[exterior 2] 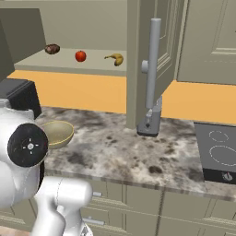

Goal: Open the cabinet. Pick the apple and banana from the cabinet and place them into the bowl. Then close the cabinet.

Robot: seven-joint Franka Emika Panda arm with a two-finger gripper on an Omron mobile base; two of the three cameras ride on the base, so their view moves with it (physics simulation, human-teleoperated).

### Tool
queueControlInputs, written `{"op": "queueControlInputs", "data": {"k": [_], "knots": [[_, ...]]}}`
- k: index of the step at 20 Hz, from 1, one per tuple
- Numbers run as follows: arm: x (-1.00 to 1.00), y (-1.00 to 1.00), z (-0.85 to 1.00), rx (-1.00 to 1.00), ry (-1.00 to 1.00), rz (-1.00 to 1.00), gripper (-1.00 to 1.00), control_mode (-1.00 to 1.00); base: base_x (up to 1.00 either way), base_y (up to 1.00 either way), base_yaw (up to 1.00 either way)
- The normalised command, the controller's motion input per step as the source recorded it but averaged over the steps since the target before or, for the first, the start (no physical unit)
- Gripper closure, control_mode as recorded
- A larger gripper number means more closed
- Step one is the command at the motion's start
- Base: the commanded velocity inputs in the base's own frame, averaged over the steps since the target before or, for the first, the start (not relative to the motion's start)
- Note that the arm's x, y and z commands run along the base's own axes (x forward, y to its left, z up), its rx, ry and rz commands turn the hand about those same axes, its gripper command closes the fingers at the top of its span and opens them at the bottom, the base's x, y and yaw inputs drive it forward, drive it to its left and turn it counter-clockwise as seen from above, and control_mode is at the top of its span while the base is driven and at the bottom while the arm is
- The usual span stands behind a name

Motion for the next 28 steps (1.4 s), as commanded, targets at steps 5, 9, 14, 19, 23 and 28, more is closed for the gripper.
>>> {"op": "queueControlInputs", "data": {"k": [5,9,14,19,23,28], "knots": [[0.13,-0.55,0.11,0.00,0.16,-0.62,-1.00,-1.00,0.00,0.00,0.00],[0.27,-0.44,0.18,-0.01,0.24,-0.55,-1.00,-1.00,0.00,0.00,0.00],[0.37,-0.10,0.13,-0.14,0.31,-0.34,-1.00,-1.00,0.00,0.00,0.00],[0.38,-0.01,0.06,-0.15,0.16,-0.09,-1.00,-1.00,0.00,0.00,0.00],[0.18,0.00,0.00,-0.01,-0.02,0.00,-1.00,-1.00,0.00,0.00,0.00],[0.38,0.00,0.00,0.00,-0.14,0.01,-1.00,-1.00,0.00,0.00,0.00]]}}
